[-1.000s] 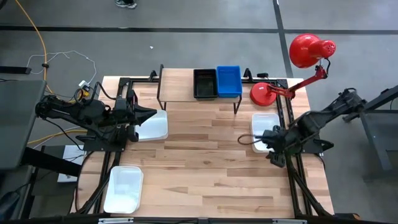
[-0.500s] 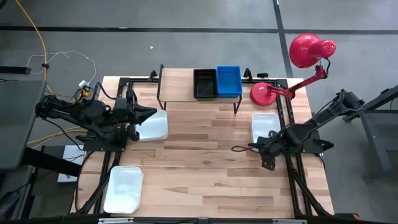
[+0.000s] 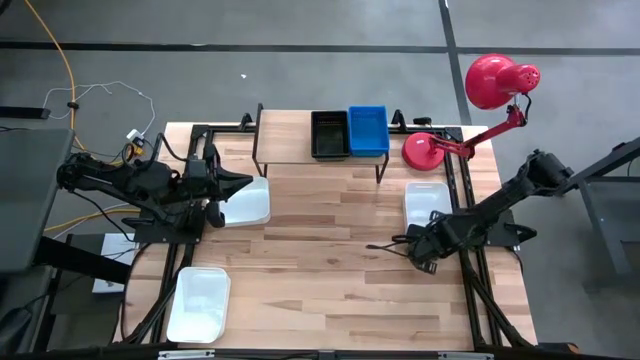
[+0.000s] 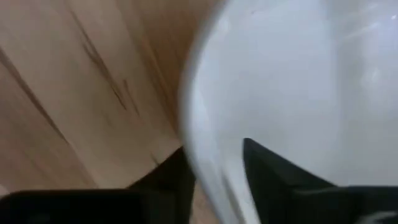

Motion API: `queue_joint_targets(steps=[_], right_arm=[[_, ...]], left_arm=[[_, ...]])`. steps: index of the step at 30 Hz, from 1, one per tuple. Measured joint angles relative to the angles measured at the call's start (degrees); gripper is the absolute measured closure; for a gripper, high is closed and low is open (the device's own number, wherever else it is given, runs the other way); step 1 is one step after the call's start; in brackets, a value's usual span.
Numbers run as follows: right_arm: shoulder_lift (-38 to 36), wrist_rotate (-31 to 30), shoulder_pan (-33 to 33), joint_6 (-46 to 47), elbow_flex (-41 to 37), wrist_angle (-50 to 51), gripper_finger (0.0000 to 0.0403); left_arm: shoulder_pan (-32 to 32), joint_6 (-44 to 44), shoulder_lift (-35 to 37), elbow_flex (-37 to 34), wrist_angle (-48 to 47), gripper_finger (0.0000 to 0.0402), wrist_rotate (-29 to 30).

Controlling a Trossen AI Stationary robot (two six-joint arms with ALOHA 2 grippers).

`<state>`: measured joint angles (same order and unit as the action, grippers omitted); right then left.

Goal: Stack baskets on shelf by color
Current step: Put the top right white bin on the shelf

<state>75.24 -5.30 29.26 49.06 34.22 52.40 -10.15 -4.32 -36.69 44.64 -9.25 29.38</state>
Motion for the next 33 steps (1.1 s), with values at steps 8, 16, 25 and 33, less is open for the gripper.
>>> queue_joint_targets(steps=[8, 16, 25, 33], right_arm=[[-2.5, 7.2, 0.5, -1.3, 5.7, 0.6, 0.0387], [-5.0, 21.2, 0.5, -9.8, 27.9, -1.3, 0.0401], [9.1, 6.9, -9.9, -33.0, 55.5, -2.8, 0.0402], [28.3, 4.8, -20.4, -55.3, 76.0, -8.6, 0.0403]], left_arm=[[0.0, 0.0, 0.0, 0.0, 0.9, 0.0396, -0.1], [0.0, -0.9, 0.1, 0.0, 8.5, 0.0396, -0.2], [0.0, 0.0, 4.9, 0.1, 24.0, 0.0396, -7.8], [0.0, -1.8, 7.9, 0.1, 23.6, 0.0396, -9.4]])
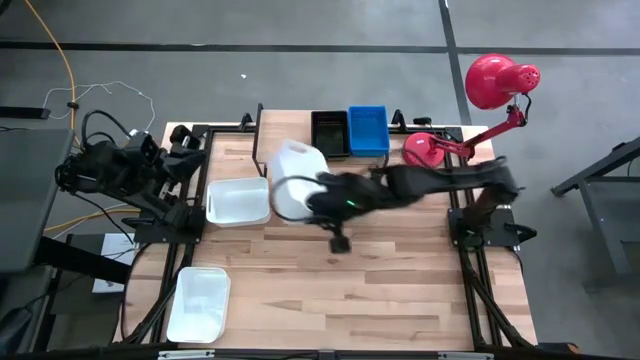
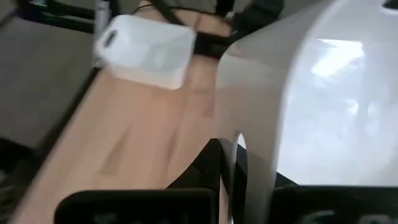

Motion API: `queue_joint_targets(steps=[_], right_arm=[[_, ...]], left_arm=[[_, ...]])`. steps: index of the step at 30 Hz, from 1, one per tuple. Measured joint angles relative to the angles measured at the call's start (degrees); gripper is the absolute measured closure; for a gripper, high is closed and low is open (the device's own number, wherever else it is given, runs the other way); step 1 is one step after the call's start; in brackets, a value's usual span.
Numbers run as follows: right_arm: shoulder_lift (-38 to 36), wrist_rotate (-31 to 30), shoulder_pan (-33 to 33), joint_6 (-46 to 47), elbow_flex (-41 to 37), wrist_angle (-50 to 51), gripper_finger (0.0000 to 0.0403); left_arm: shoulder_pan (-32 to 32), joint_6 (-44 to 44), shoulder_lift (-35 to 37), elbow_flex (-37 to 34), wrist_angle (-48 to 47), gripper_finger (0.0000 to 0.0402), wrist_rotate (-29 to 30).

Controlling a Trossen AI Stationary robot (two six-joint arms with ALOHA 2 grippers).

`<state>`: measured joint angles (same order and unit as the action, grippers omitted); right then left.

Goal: Stack baskets on shelf by color
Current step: Put the top right white bin on the shelf

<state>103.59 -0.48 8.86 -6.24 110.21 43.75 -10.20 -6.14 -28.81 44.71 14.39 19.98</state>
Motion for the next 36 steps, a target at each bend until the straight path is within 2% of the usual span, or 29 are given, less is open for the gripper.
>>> queue_joint_targets(steps=[5, 12, 18, 28, 36], right_arm=[[8.5, 0.3, -4.3, -6.3, 9.9, -0.1, 0.0403], [16.2, -1.0, -8.3, -7.8, 18.9, -0.5, 0.0403], [17.3, -5.0, -10.4, -6.1, 18.6, -3.0, 0.0403], [18.1, -5.4, -13.1, -5.3, 18.2, -4.8, 0.0403], [20.3, -5.4, -15.1, -5.7, 18.1, -0.2, 0.0403]], left_arm=[[0.0, -1.2, -0.2, 0.0, 0.0, 0.0397, -0.1], [0.0, -1.2, -0.6, 0.0, 0.0, 0.0397, 0.2], [0.0, -1.2, -0.6, 0.0, 0.0, 0.0397, 1.7], [0.0, -1.2, -0.6, 0.0, 0.0, 0.0397, 3.1], [0.0, -1.2, -0.6, 0.0, 0.0, 0.0397, 3.7]])
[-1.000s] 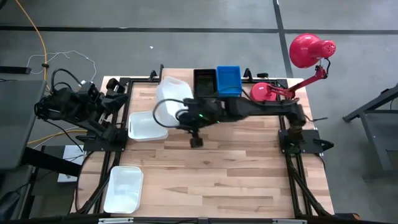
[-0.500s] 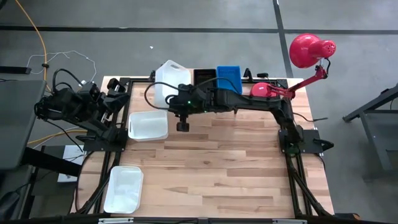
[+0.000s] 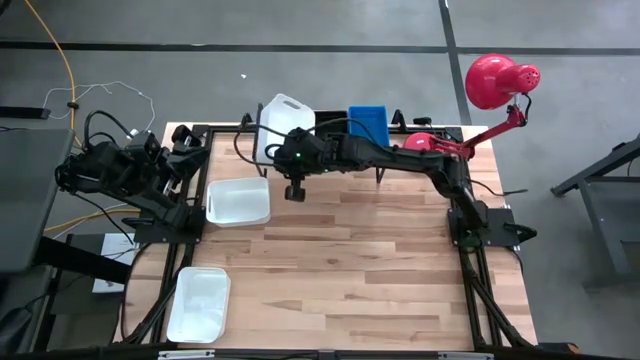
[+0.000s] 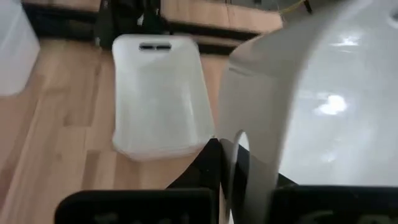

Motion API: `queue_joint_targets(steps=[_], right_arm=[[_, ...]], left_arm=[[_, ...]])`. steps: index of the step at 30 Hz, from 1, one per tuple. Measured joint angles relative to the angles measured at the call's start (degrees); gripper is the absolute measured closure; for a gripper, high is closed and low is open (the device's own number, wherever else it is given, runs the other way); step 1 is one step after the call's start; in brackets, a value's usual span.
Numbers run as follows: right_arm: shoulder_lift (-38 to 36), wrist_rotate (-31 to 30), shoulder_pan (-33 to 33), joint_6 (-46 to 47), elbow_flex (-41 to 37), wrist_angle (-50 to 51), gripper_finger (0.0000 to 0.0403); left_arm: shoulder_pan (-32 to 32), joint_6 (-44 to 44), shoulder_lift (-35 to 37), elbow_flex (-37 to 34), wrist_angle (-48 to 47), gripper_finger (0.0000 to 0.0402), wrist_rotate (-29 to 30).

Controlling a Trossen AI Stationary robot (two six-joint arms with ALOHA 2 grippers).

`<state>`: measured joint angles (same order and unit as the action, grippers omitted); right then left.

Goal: Stack baskets on shelf by color
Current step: Put the top right white bin on the shelf

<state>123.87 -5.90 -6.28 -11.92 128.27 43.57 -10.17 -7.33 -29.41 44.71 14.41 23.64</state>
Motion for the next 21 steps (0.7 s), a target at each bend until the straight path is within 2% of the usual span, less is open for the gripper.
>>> queue_joint_targets(steps=[21], right_arm=[[1.1, -0.8, -2.7, 0.7, 0.1, -0.1, 0.0403]], left_arm=[[0.0, 0.8, 0.0, 0.0, 0.0, 0.0397, 0.9]])
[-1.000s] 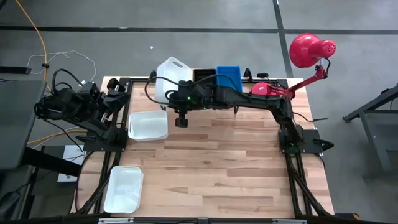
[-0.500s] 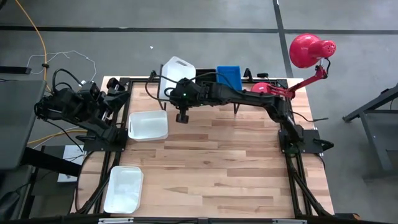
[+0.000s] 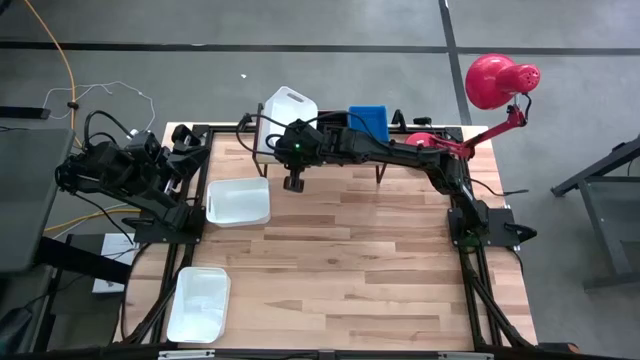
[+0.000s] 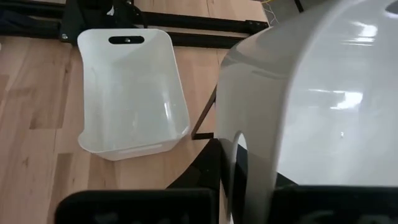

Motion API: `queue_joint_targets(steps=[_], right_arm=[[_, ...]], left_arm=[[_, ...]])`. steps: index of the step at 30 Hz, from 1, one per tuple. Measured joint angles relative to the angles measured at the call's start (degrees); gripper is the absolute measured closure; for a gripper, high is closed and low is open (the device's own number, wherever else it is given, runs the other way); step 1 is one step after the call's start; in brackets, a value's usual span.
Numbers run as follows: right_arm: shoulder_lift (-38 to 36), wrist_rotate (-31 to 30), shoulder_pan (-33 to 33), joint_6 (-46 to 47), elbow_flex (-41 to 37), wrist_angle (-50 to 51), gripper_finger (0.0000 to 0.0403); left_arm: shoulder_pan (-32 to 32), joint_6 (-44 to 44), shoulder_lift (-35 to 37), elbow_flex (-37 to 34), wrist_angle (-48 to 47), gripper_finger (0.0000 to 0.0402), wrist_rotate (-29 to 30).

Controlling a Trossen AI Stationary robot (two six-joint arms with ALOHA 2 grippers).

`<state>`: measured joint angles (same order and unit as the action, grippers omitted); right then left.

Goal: Stack baskets on shelf by color
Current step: Put the top right white bin on the shelf

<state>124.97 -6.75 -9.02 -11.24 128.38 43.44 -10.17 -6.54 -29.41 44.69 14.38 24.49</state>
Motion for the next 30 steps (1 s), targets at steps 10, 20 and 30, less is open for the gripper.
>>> queue_joint_targets(steps=[10, 20, 30], right_arm=[[0.0, 0.0, 0.0, 0.3, 0.0, 0.7, 0.0403], [0.0, 0.6, -0.1, 2.2, 0.0, 1.0, 0.0403], [0.0, 1.1, -0.4, 2.2, 0.0, 1.1, 0.0403]], left_arm=[[0.0, 0.7, 0.0, 0.0, -0.7, 0.0397, 0.0], [0.0, 0.7, 0.0, 0.0, -1.3, 0.0397, 0.3], [0.0, -0.8, 0.0, 0.0, -1.2, 0.0397, 0.4]])
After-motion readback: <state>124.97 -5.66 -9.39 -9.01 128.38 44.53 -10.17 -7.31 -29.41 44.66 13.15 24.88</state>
